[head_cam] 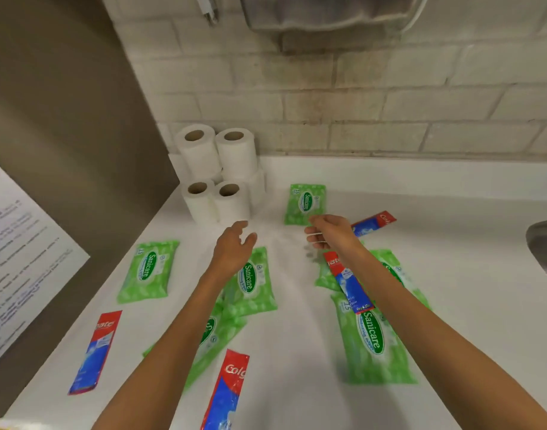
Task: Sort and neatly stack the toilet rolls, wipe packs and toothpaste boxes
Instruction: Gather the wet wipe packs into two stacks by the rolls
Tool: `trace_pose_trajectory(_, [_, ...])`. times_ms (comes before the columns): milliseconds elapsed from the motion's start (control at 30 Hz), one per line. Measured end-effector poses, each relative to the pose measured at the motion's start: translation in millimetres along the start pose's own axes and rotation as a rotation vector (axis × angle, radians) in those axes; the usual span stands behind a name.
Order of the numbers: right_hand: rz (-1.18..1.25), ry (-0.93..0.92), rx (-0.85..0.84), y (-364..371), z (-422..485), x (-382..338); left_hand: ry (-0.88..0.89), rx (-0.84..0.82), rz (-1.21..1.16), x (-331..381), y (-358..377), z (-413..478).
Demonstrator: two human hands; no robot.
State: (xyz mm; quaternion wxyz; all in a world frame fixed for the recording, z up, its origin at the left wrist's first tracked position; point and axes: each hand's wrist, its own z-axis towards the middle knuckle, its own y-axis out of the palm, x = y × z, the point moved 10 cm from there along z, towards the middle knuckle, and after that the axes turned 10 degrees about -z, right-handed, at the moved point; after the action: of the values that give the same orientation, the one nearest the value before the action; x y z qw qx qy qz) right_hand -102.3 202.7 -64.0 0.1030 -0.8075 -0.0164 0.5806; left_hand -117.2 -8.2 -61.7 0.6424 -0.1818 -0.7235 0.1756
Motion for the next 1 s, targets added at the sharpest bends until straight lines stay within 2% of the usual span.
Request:
trace_pose_trajectory(133, [-0.057,0.025,-0.08,40.3,-14.1,14.1,-0.156,0.054,0.04,-48.6,-29.5,-28.5])
trace_pose_trajectory(233, [-0.156,0.082,-0.102,64.4,-19.5,30.8,-0.245,0.031,-0.006,-73.1,-33.2,-44.5])
trace_pose_trajectory(367, [-0.478,0.119,-0.079,88.2,-18.8,57.5,-0.231,0.05,-0.05,-82.3,-43.9,-52.9])
trace_pose_trajectory(500, [-0.653,0.112,0.02,103.2,-20.7,59.9,-0.191,0.055,-0.084,-84.7,-61.0,-52.2])
trace_pose_trajectory(667, [-0.833,0.148,0.027,119.4,-25.4,56.2,-0.168,0.02,-0.081,-91.2,-72.3,-47.8])
trace_pose_trajectory(833, [-0.739,0.183,0.022,124.4,-23.2,59.9,-0.153,-0.024,-0.1,-93.4,-71.7,-43.1])
trace_pose_trajectory(1000, [-0.419,0.184,0.063,117.5,-20.9,64.3,-0.132,-0.06,-0.151,-86.4,-60.1,-38.4])
